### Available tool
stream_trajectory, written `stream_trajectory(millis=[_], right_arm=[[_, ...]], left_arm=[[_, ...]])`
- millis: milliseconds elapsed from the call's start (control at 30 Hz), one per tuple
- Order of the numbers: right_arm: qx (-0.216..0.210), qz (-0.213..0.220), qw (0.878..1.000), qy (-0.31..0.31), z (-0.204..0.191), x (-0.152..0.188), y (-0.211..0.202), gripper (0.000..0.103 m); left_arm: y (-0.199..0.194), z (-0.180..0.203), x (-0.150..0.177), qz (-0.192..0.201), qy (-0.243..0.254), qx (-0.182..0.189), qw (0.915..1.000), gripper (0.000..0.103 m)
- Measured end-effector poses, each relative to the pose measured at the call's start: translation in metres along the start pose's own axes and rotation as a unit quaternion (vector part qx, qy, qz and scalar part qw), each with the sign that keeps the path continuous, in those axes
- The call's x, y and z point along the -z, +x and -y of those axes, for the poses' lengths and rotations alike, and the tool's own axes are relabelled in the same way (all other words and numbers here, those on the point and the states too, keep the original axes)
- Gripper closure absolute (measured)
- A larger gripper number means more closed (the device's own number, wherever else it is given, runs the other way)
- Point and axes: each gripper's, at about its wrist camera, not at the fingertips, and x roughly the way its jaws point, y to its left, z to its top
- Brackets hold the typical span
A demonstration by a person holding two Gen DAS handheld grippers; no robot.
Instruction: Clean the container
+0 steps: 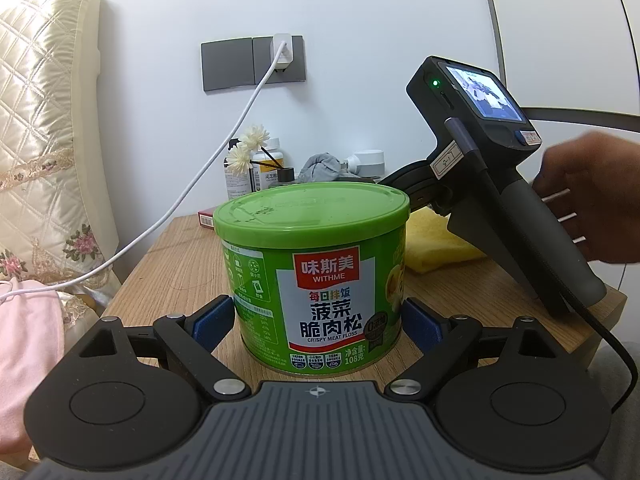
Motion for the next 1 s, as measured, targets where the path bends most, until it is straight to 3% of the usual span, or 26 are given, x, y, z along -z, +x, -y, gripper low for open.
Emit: stream_trajectory(millis=[767, 1000], right_arm=[[0.007, -0.010, 1.000, 0.003, 0.002, 0.000, -0.005, 0.000], [-0.005, 0.038, 0.999, 0.021, 0.013, -0.005, -0.038, 0.000]], left_arm=[[0.000, 0.009, -0.001, 0.005, 0.004, -0.007, 1.0000, 0.011], [-0.003, 0.007, -0.003, 0.014, -0.003, -0.004, 0.9999, 0.011]])
